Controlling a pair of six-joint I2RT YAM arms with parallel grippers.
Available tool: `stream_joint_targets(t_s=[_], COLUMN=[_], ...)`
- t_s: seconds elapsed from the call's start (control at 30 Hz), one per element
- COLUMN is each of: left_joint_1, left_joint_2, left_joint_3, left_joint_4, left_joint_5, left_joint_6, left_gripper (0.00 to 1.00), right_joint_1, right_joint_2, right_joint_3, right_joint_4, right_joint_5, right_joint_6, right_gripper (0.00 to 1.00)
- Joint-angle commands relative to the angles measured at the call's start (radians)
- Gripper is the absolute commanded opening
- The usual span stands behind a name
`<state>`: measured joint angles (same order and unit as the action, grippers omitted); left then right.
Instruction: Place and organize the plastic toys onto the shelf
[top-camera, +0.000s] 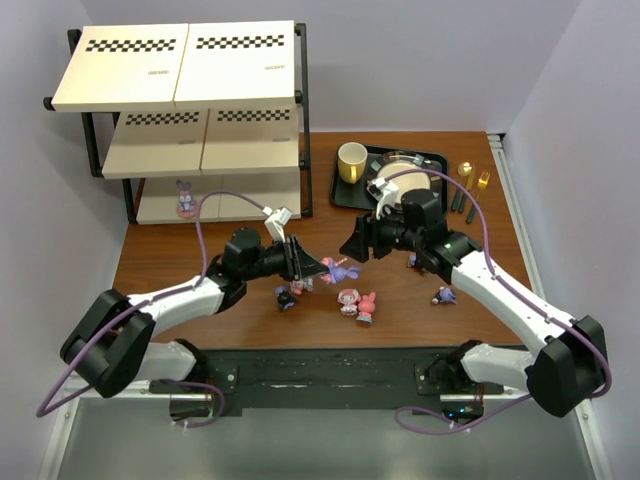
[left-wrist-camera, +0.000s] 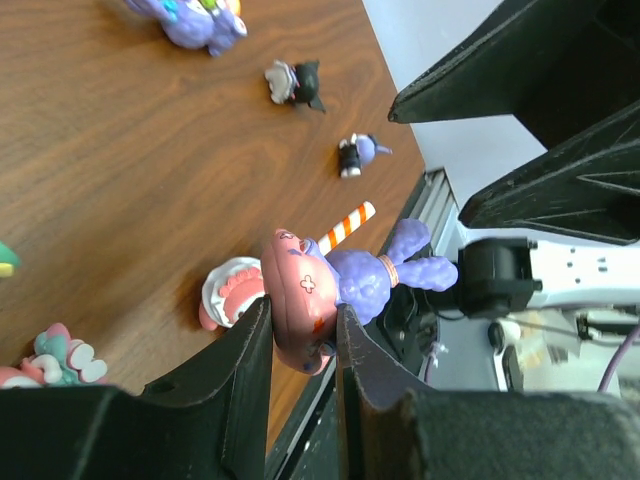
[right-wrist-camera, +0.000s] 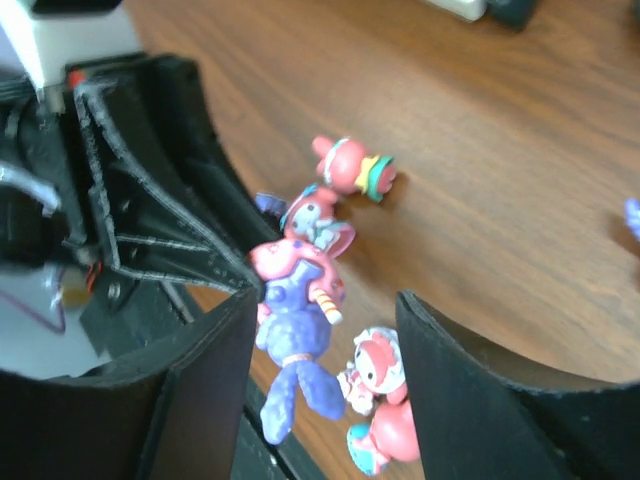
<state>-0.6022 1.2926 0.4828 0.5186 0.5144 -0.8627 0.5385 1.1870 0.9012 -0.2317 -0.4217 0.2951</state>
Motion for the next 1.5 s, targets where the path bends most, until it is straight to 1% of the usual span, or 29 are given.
stream_joint_targets(t_s=[0.0,0.13,0.2,0.33,0.5,0.53,0.6,0.63,0.73,0.77,0.83,0.87,0.9,0.93,0.97,1.0,1.03,1.07,1.1,1.13,1.17,1.2,1.23,1.27,1.3,1.37,1.4,1.43,1.47], left_joint_1=[0.009,0.009,0.01,0.01,0.009,0.009,0.009,0.009,0.009,0.009,0.009,0.009,0.009,0.009,0.009,0.009,0.009,0.009,0.009,0.009,0.007,0.007,0.004,-0.001,-0.01,-0.066,-0.097,-0.164,-0.195], left_joint_2=[0.025,0.045,0.051,0.063,0.08,0.088,0.091,0.096,0.105,0.108,0.119,0.122,0.125,0.132,0.132,0.132,0.126,0.122,0.114,0.091,0.077,0.044,0.025,0.007,-0.033,-0.077,-0.116,-0.133,-0.147], left_joint_3=[0.068,0.089,0.097,0.111,0.122,0.122,0.125,0.126,0.132,0.137,0.143,0.151,0.154,0.157,0.163,0.165,0.166,0.166,0.168,0.169,0.171,0.172,0.177,0.178,0.181,0.177,0.175,0.168,0.162], left_joint_4=[0.011,0.004,0.004,0.003,0.001,0.001,0.001,0.001,0.006,0.006,0.004,-0.005,-0.014,-0.022,-0.047,-0.061,-0.072,-0.1,-0.117,-0.135,-0.181,-0.208,-0.236,-0.293,-0.319,-0.371,-0.38,-0.387,-0.384], left_joint_5=[0.113,0.133,0.136,0.154,0.173,0.18,0.184,0.181,0.182,0.184,0.188,0.19,0.182,0.171,0.162,0.141,0.127,0.11,0.067,0.043,0.014,-0.055,-0.092,-0.132,-0.221,-0.33,-0.453,-0.511,-0.563], left_joint_6=[0.033,0.04,0.04,0.045,0.05,0.048,0.05,0.051,0.053,0.056,0.059,0.065,0.067,0.074,0.089,0.099,0.108,0.125,0.135,0.149,0.177,0.192,0.223,0.24,0.254,0.304,0.326,0.362,0.376], left_gripper=[0.0,0.0,0.0,0.0,0.0,0.0,0.0,0.0,0.0,0.0,0.0,0.0,0.01,0.17,0.27,0.33,0.45,0.51,0.56,0.65,0.69,0.72,0.78,0.79,0.8,0.81,0.81,0.82,0.82], right_joint_1=[0.003,0.002,0.003,0.005,0.005,0.005,0.005,0.008,0.011,0.009,0.012,0.011,0.011,0.011,0.012,0.012,0.011,0.011,0.012,0.012,0.012,0.011,0.011,0.011,0.011,0.011,0.012,0.011,0.011], right_joint_2=[0.02,0.052,0.063,0.08,0.106,0.106,0.112,0.112,0.115,0.114,0.12,0.12,0.122,0.12,0.12,0.118,0.12,0.12,0.123,0.131,0.134,0.141,0.145,0.148,0.148,0.158,0.166,0.175,0.181], right_joint_3=[0.059,0.062,0.065,0.062,0.062,0.061,0.064,0.064,0.059,0.058,0.051,0.048,0.048,0.047,0.045,0.045,0.047,0.05,0.053,0.056,0.062,0.064,0.062,0.053,0.045,0.031,0.033,0.038,0.045], right_joint_4=[-0.078,-0.112,-0.129,-0.155,-0.162,-0.158,-0.166,-0.167,-0.176,-0.178,-0.179,-0.179,-0.178,-0.178,-0.178,-0.178,-0.179,-0.19,-0.199,-0.214,-0.237,-0.248,-0.251,-0.239,-0.23,-0.218,-0.225,-0.234,-0.247], right_joint_5=[-0.111,-0.106,-0.129,-0.126,-0.138,-0.14,-0.15,-0.152,-0.147,-0.149,-0.144,-0.134,-0.123,-0.106,-0.07,-0.052,-0.031,-0.01,0.048,0.075,0.096,0.139,0.155,0.168,0.178,0.21,0.221,0.23,0.23], right_joint_6=[-0.085,-0.099,-0.102,-0.117,-0.116,-0.111,-0.109,-0.109,-0.106,-0.105,-0.094,-0.088,-0.067,-0.054,-0.038,0.001,0.027,0.05,0.103,0.134,0.166,0.221,0.246,0.272,0.33,0.406,0.482,0.515,0.547], right_gripper=[0.58,0.54,0.52,0.5,0.42,0.36,0.32,0.28,0.21,0.14,0.06,0.0,0.0,0.0,0.0,0.0,0.0,0.0,0.0,0.0,0.0,0.0,0.0,0.0,0.0,0.0,0.0,0.0,0.0])
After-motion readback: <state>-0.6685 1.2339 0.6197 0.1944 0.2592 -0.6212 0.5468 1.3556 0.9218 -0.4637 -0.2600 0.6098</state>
